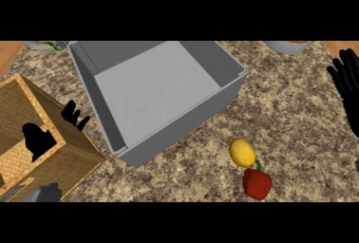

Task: Pick the lemon from the cutting board and place it in the cardboard box

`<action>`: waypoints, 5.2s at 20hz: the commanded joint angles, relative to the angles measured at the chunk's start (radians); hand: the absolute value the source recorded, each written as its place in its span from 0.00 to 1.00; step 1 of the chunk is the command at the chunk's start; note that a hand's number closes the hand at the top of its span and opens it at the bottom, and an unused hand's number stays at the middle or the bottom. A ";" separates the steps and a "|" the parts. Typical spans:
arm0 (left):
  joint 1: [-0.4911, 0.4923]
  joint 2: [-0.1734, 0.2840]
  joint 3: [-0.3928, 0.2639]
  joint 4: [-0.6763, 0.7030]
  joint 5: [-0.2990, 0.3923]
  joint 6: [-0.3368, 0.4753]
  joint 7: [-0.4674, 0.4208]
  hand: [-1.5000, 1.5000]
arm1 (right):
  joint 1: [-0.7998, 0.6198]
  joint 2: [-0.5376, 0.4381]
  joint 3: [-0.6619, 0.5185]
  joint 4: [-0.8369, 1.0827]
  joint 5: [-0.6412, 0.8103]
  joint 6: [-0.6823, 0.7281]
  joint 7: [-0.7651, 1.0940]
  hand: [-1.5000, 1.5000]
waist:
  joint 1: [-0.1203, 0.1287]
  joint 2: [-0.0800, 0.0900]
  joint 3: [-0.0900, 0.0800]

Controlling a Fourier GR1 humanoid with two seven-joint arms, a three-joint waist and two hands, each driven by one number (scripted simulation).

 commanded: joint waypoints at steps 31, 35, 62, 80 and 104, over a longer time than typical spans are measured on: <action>0.107 -0.017 -0.049 -0.137 -0.501 -0.034 -0.066 0.50 | -0.016 -0.261 0.443 -0.273 0.510 0.263 0.499 0.00 | 0.026 0.016 -0.003; 0.068 -0.030 -0.031 -0.117 -0.524 -0.035 -0.048 0.50 | -0.073 -0.242 0.440 -0.362 0.413 0.394 0.682 0.00 | 0.016 0.019 -0.001; 0.037 -0.123 0.060 -0.157 -0.619 -0.125 0.015 0.50 | 0.041 0.156 0.368 -0.266 0.834 0.533 0.751 0.00 | 0.017 0.021 0.002; 0.043 -0.136 0.139 -0.126 -0.624 -0.190 -0.043 0.50 | 0.045 0.345 0.328 -0.069 1.062 0.498 0.598 0.00 | 0.019 0.021 0.002; 0.061 -0.138 0.184 -0.169 -0.616 -0.246 -0.061 0.50 | -0.082 0.309 0.237 0.053 1.355 0.320 0.495 1.00 | 0.024 0.022 0.002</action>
